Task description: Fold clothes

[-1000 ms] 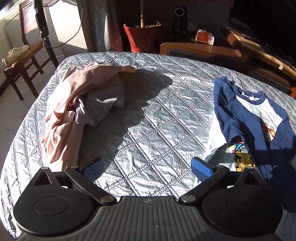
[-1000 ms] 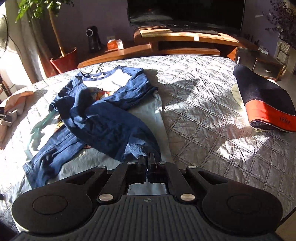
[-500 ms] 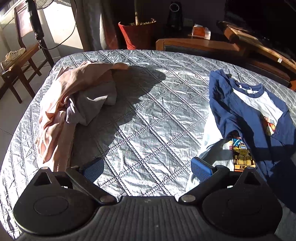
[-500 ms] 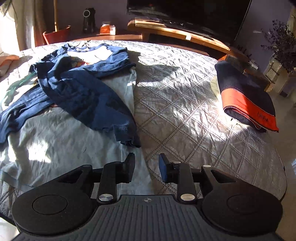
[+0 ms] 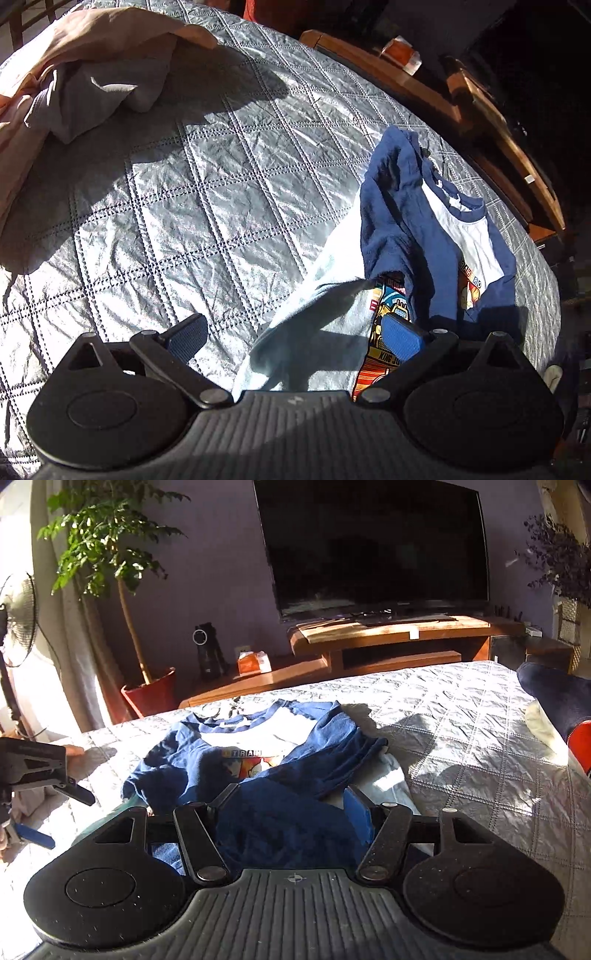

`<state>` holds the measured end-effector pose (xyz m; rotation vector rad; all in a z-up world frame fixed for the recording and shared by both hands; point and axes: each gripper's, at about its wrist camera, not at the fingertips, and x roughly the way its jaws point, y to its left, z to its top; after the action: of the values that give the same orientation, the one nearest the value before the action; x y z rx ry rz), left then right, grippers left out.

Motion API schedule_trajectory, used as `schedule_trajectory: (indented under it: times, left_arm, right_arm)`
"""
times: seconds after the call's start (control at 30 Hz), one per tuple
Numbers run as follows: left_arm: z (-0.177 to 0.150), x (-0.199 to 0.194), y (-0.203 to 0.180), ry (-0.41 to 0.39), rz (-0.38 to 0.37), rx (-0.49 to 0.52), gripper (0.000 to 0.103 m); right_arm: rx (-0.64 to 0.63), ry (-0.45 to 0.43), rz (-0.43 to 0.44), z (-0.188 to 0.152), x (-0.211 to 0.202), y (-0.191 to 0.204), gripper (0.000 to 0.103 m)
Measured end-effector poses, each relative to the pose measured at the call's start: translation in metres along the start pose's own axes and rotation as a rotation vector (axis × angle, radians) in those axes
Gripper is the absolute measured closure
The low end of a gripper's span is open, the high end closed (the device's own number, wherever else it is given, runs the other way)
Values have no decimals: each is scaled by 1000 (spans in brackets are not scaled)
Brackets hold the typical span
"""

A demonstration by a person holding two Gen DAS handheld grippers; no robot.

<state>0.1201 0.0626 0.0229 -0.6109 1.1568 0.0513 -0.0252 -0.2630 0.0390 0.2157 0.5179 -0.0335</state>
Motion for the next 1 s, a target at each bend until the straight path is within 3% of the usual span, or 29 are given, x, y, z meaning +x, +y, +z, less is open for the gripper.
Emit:
schedule_trajectory:
  times: [0.1,0.33,0.47,0.5,0.57,0.67,0.77,0.8,0.9,1.0]
  left_arm:
    - [0,13,8,0,-61,-98,3]
    - [0,18,7,-84,-92,-188,4]
    - [-7,15,-24,-189,86,-7,9]
    - [-10,13,-29,-223,74,17,12]
    - [-12,10,-32,-239,-9,-5,12]
    - [-9,13,-27,-176,-222,-118,12]
    - [-6,24,-22,-122,-317,-207,12]
    - [-5,28,-21,-112,-310,-220,12]
    - [-4,39,-31,-135,-176,-145,14]
    - [-3,42,-41,-153,-144,-109,14]
  right_arm:
    - [27,14,20,-11,10,-1,36]
    - [67,2,83,-8,16,4,35]
    - [92,13,87,-7,18,2,35]
    - [105,11,90,-6,18,1,34]
    - [130,24,91,-6,20,-2,33]
    - [146,36,92,-7,22,-3,33]
    - [128,44,84,-7,24,-1,33]
    - [125,51,79,-8,26,0,33]
    - [140,69,69,-9,29,-3,33]
    - [144,77,70,-9,30,-3,32]
